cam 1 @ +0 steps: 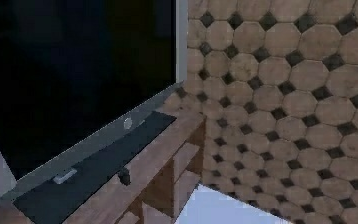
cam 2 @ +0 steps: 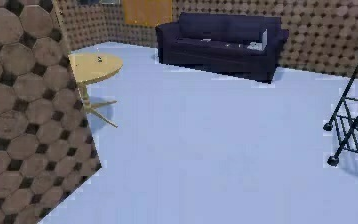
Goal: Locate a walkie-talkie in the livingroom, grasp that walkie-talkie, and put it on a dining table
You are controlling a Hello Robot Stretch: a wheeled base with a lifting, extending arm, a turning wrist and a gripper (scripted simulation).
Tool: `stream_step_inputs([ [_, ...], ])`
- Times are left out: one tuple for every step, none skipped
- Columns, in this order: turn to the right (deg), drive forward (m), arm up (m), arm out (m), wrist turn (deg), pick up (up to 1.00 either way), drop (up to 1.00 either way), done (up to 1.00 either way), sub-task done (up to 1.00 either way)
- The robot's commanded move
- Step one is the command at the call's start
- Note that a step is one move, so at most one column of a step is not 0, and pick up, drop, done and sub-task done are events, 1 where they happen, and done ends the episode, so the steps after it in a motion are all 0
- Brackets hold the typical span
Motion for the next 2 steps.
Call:
stream_step_inputs([
  [0.0, 0.20, 0.00, 0.00, 0.0, 0.00, 0.00, 0.00, 0.00],
  [-45.0, 0.00, 0.00, 0.00, 0.0, 0.00, 0.00, 0.00, 0.00],
])
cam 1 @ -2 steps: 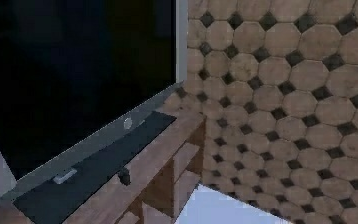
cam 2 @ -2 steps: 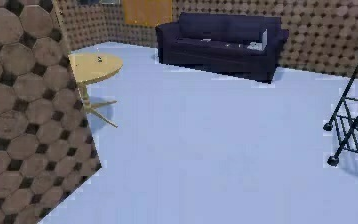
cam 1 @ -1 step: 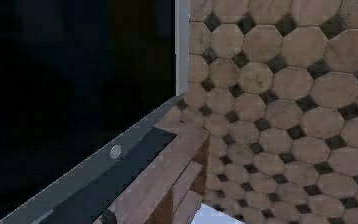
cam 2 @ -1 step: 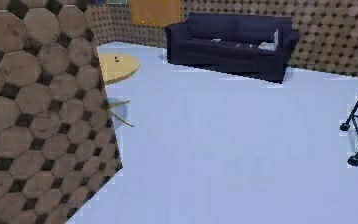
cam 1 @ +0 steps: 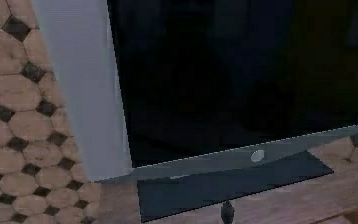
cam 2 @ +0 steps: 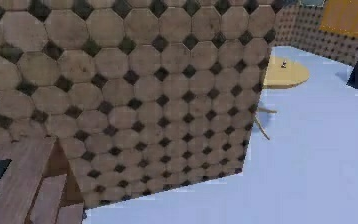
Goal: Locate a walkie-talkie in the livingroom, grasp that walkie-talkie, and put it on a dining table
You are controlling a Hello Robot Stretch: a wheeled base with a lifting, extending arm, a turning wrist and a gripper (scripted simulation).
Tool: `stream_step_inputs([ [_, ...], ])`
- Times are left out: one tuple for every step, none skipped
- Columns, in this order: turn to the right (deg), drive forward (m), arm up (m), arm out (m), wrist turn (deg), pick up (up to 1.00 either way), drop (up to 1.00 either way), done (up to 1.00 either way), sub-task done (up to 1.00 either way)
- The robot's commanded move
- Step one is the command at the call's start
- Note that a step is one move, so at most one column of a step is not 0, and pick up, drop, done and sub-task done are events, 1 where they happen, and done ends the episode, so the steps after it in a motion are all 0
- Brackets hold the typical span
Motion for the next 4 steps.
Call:
stream_step_inputs([
  [-45.0, 0.00, 0.00, 0.00, 0.0, 0.00, 0.00, 0.00, 0.00],
  [-21.0, 0.00, 0.00, 0.00, 0.0, 0.00, 0.00, 0.00, 0.00],
  [0.0, 0.00, 0.50, 0.00, 0.0, 0.00, 0.00, 0.00, 0.00],
  [0.0, 0.00, 0.36, 0.00, 0.0, 0.00, 0.00, 0.00, 0.00],
])
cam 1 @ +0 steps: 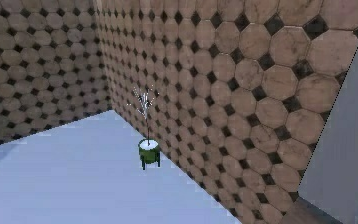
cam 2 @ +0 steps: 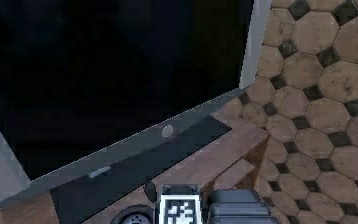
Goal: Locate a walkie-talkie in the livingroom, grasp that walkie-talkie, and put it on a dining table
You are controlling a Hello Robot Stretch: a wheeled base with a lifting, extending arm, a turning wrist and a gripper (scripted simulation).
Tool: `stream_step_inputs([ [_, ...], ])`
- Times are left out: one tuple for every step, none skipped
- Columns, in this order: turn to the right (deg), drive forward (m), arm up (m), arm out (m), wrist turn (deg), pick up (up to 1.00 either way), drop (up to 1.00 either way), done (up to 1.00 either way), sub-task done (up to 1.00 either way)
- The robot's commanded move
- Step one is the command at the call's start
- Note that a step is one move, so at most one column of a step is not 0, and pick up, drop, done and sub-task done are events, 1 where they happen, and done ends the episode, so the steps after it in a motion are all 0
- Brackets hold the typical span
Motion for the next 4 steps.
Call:
stream_step_inputs([
  [0.0, 0.00, 0.00, 0.18, 0.0, 0.00, 0.00, 0.00, 0.00],
  [0.0, 0.00, 0.00, 0.00, 45.0, 0.00, 0.00, 0.00, 0.00],
  [0.0, 0.00, 0.00, 0.00, 45.0, 0.00, 0.00, 0.00, 0.00],
  [0.0, 0.00, 0.00, 0.00, 45.0, 0.00, 0.00, 0.00, 0.00],
])
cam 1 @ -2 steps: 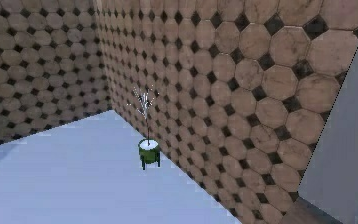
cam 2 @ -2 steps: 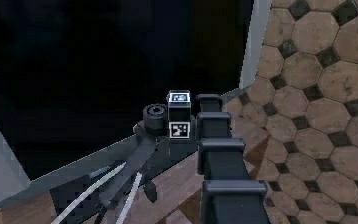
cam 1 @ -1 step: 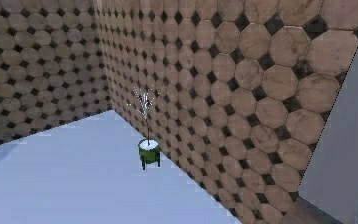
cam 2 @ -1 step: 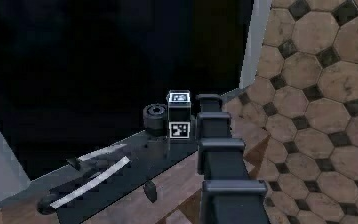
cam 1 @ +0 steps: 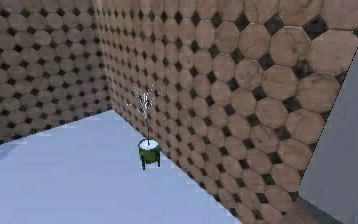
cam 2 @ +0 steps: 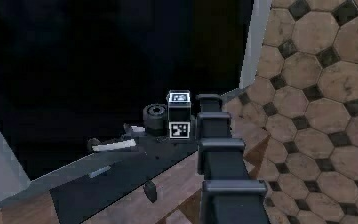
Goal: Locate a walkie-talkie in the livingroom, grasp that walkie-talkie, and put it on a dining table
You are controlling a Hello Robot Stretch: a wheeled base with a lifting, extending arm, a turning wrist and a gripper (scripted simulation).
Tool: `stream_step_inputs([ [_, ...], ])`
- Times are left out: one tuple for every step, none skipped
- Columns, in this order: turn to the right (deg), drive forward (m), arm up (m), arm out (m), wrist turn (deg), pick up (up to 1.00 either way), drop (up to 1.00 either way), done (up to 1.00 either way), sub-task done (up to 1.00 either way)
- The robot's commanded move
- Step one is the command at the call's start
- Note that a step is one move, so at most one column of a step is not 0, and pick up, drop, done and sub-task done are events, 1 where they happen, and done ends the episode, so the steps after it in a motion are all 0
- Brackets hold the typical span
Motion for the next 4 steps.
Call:
stream_step_inputs([
  [0.0, 0.00, 0.00, 0.00, 21.0, 0.00, 0.00, 0.00, 0.00],
  [0.0, 0.00, -0.30, 0.00, 0.0, 0.00, 0.00, 0.00, 0.00],
  [0.0, 0.00, 0.00, 0.00, 0.0, 1.00, 0.00, 0.00, 0.00],
  [0.0, 0.00, 0.10, 0.00, 0.0, 0.00, 0.00, 0.00, 0.00],
])
